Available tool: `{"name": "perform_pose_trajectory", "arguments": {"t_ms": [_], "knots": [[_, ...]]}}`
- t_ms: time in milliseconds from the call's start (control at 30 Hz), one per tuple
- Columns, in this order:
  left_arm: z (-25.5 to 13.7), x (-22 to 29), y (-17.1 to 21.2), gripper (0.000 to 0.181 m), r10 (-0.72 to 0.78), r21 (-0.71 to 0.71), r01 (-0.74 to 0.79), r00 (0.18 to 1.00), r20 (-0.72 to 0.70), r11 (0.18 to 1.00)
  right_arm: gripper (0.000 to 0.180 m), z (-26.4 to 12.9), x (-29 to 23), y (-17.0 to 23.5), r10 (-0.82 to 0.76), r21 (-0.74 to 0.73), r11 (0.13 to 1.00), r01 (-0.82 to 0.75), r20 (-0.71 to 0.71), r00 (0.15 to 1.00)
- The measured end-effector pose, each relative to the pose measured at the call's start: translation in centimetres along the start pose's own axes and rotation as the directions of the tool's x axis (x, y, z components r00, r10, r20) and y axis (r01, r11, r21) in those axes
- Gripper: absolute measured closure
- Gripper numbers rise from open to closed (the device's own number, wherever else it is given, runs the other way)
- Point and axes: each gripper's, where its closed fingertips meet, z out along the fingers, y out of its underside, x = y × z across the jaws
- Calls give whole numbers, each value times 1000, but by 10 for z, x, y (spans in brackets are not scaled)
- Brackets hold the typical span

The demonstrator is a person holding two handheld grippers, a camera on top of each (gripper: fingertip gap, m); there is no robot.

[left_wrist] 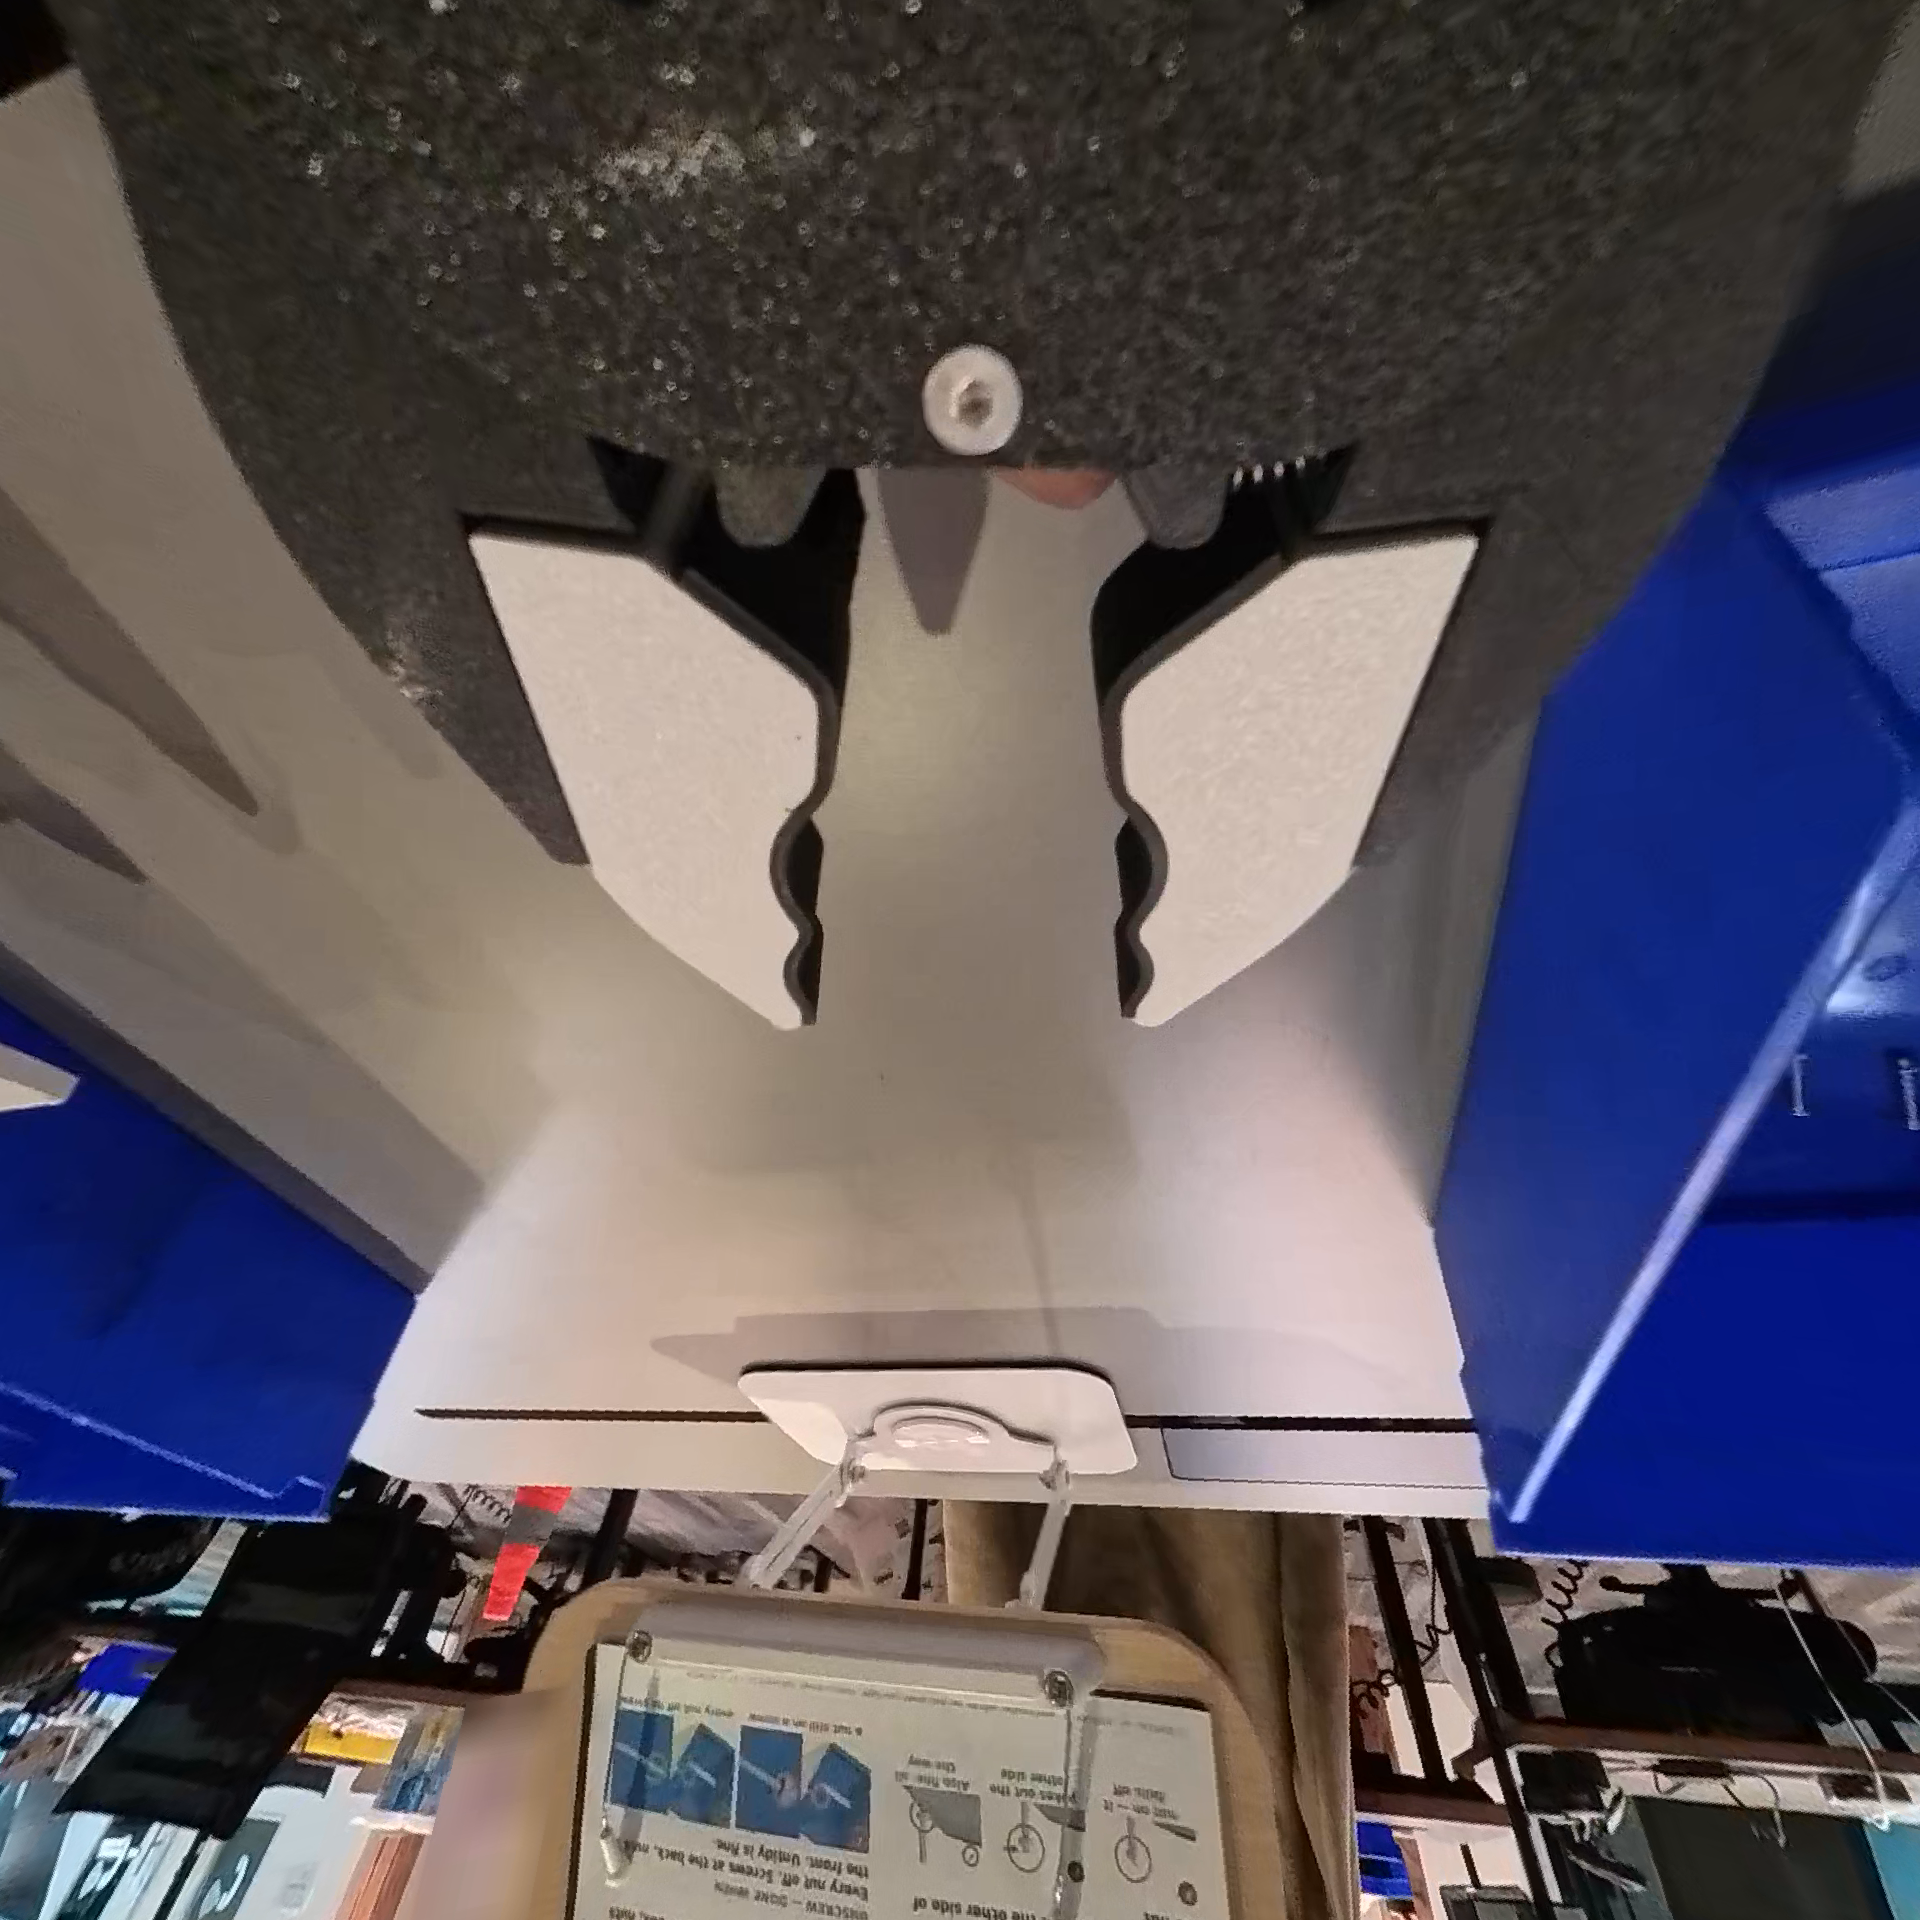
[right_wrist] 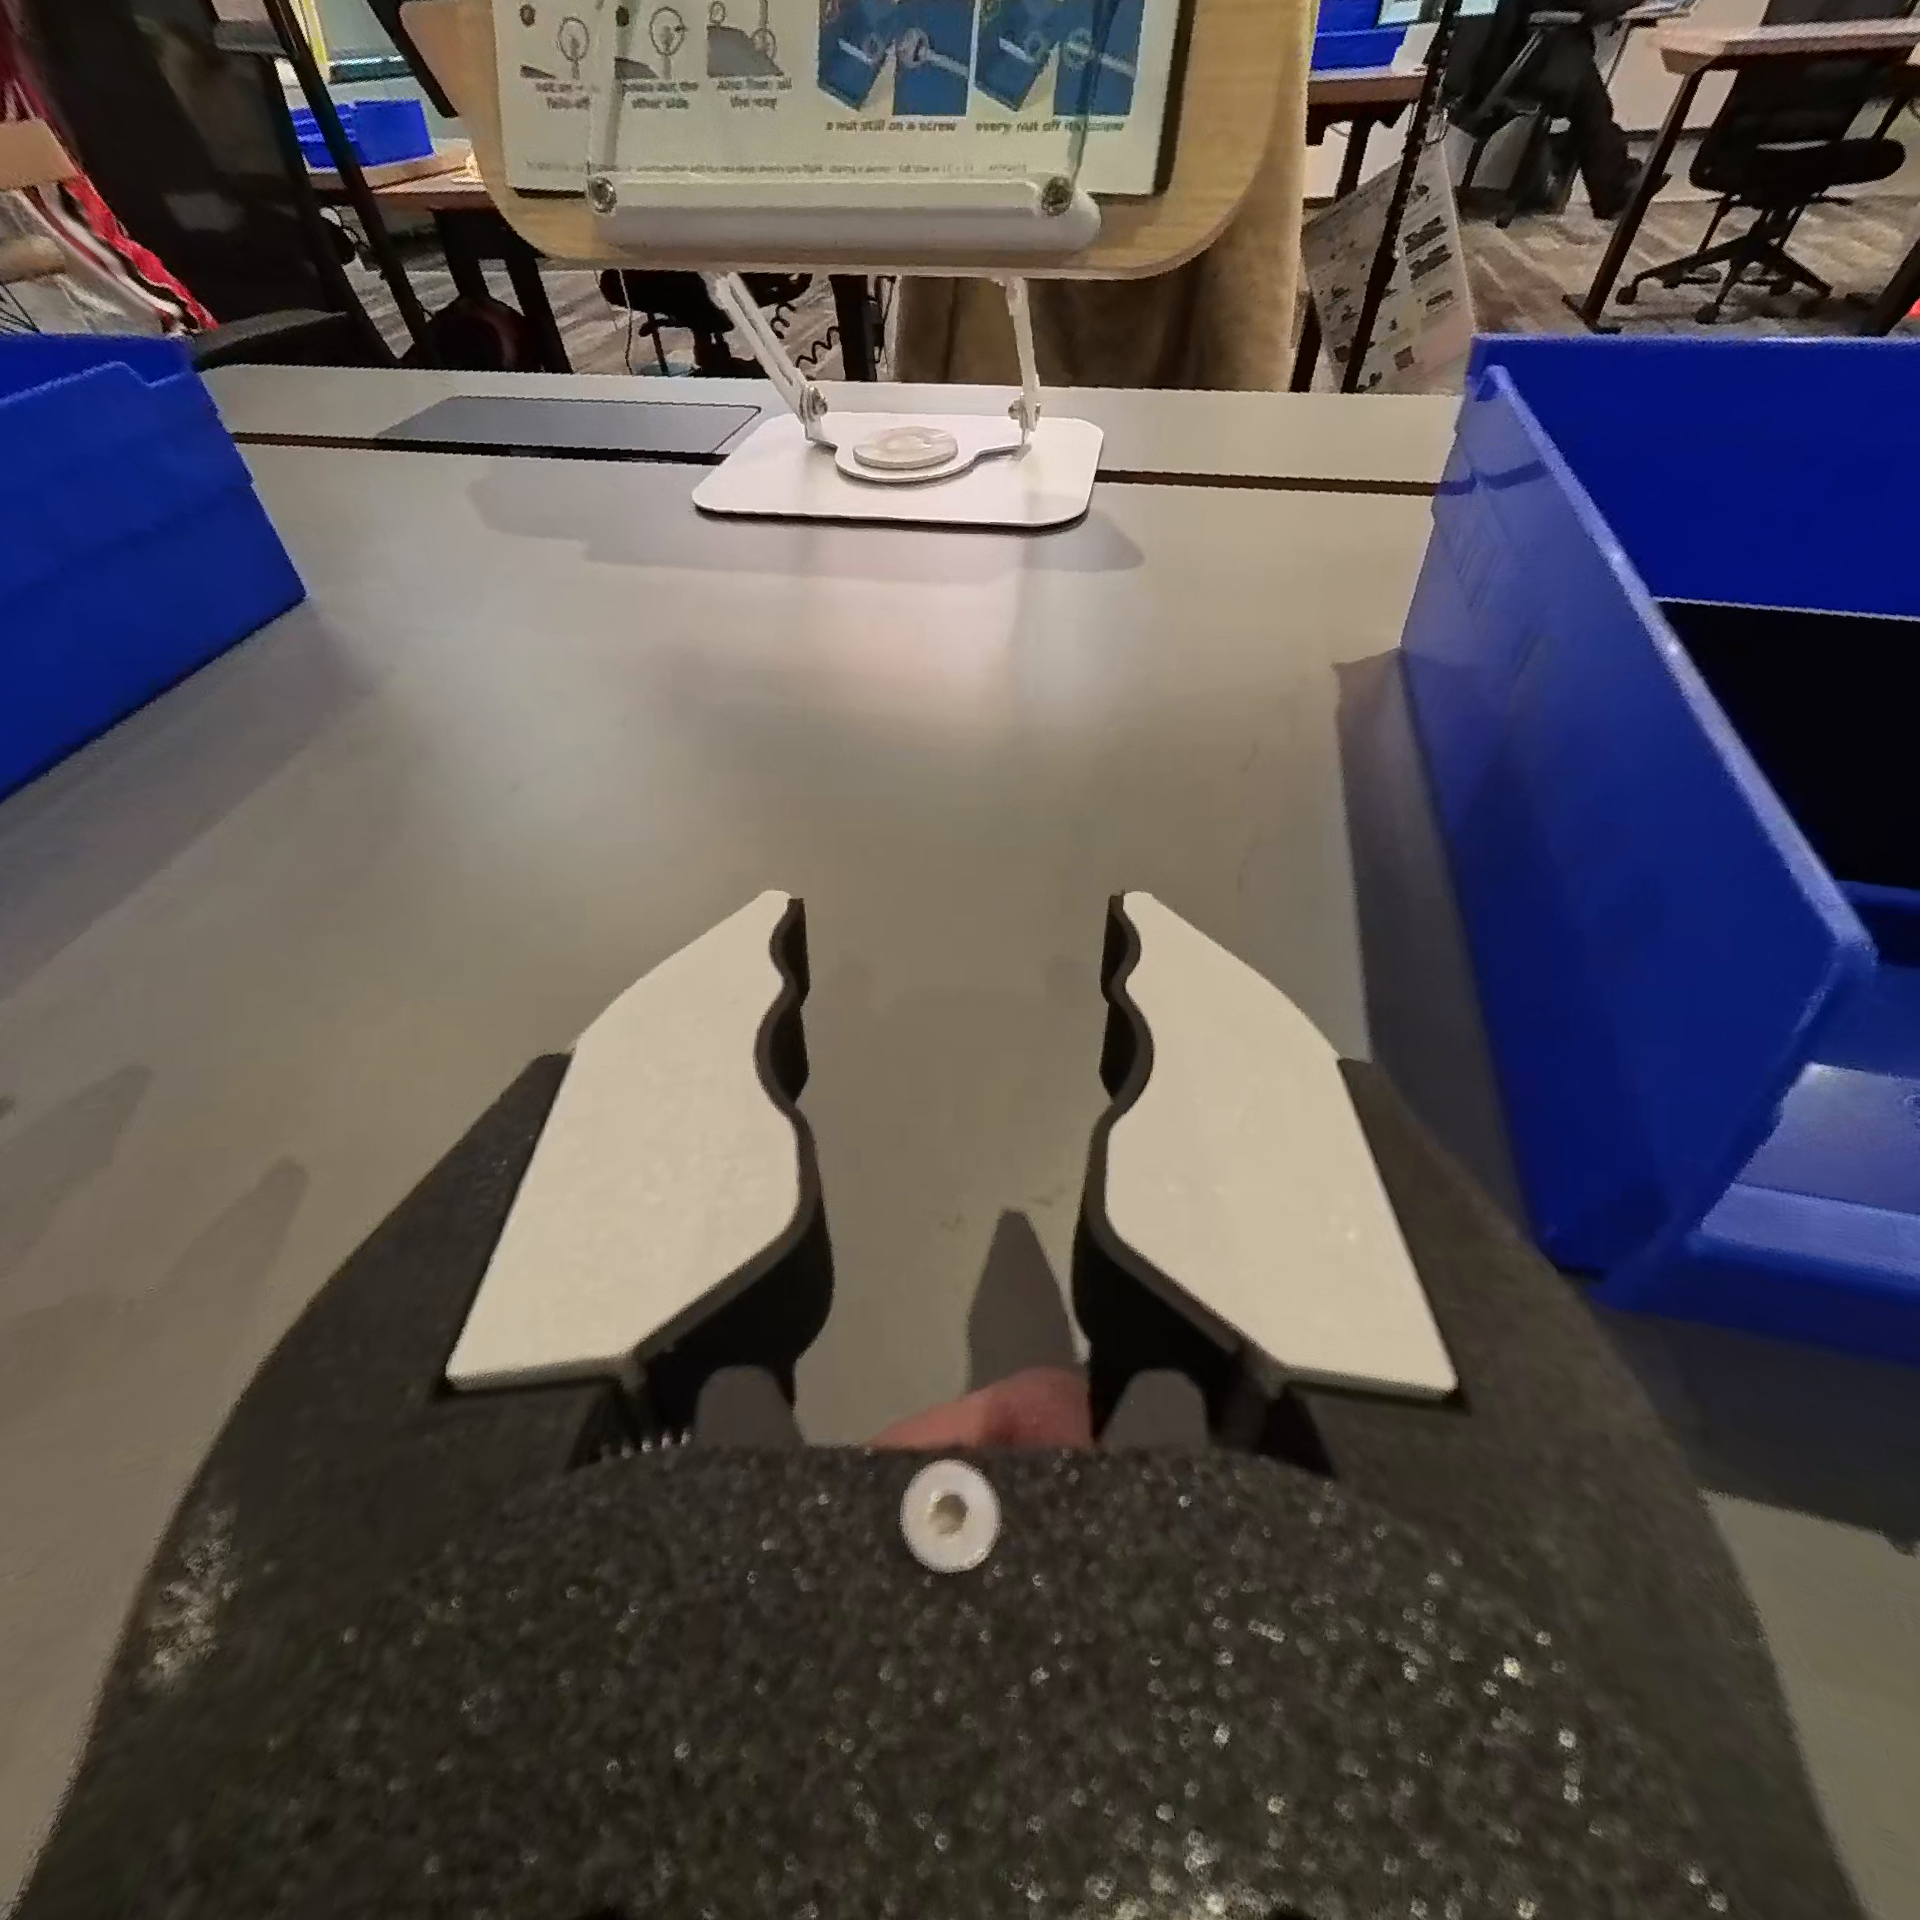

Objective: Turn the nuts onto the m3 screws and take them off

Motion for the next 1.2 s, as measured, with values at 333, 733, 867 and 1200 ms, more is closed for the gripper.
{"name": "perform_pose_trajectory", "arguments": {"t_ms": [333,733,867,1200], "knots": [[2,3,2,126,3,-22,-3,1000,-20,1000,126,0,1,1,20,-8,1000,-20,12,1000],[-76,-74,-91,125,162,-248,-162,987,-23,955,127,1,0,1,35,-15,999,-35,33,999],[-30,-178,-73,121,159,-551,-105,986,51,828,127,2,-1,2,44,-22,999,-43,44,998],[87,-265,-3,133,-75,-752,239,966,247,614,129,2,-1,3,78,-28,997,-76,75,994]]}}
